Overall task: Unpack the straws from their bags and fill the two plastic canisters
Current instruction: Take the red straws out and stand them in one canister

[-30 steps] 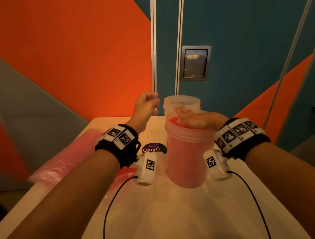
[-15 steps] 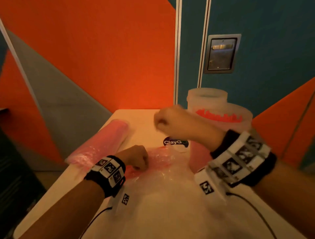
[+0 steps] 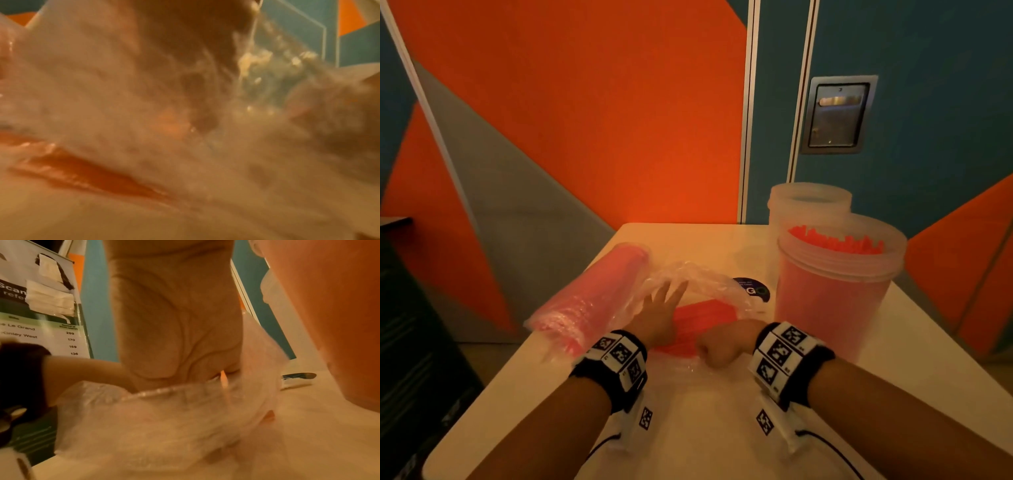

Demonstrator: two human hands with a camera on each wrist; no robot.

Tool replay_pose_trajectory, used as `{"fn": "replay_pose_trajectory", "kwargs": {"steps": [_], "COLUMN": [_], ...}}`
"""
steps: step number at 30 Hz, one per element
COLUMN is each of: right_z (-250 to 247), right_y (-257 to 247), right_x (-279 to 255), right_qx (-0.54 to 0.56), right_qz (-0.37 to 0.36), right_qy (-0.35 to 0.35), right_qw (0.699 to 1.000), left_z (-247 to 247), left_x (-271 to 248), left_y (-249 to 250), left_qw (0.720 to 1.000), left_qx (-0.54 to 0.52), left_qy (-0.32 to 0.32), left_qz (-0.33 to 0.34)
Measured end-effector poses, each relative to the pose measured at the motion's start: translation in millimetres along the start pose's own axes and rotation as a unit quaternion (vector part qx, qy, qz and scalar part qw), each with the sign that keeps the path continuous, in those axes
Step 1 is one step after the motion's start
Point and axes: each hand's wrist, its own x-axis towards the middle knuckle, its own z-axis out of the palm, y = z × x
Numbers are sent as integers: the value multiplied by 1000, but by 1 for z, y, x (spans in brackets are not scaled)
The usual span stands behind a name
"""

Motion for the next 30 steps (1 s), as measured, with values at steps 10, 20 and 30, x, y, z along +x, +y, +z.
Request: {"fn": "replay_pose_trajectory", "kwargs": {"steps": [10,20,30], "right_z": [27,28,13], "right_y": [35,40,42], "right_x": [18,12,-6], "right_qx": [38,101,89], "right_qz": [50,43,57], "right_qy": [262,302,429], "right_qw": [963,947,897], "left_z": [17,26,6], "left_x": [4,3,-2], "left_y": [26,36,28], "left_qw": [991,991,996], "left_qx": [62,97,2], "left_qy": [109,29,68], "left_qz": [38,85,59]}}
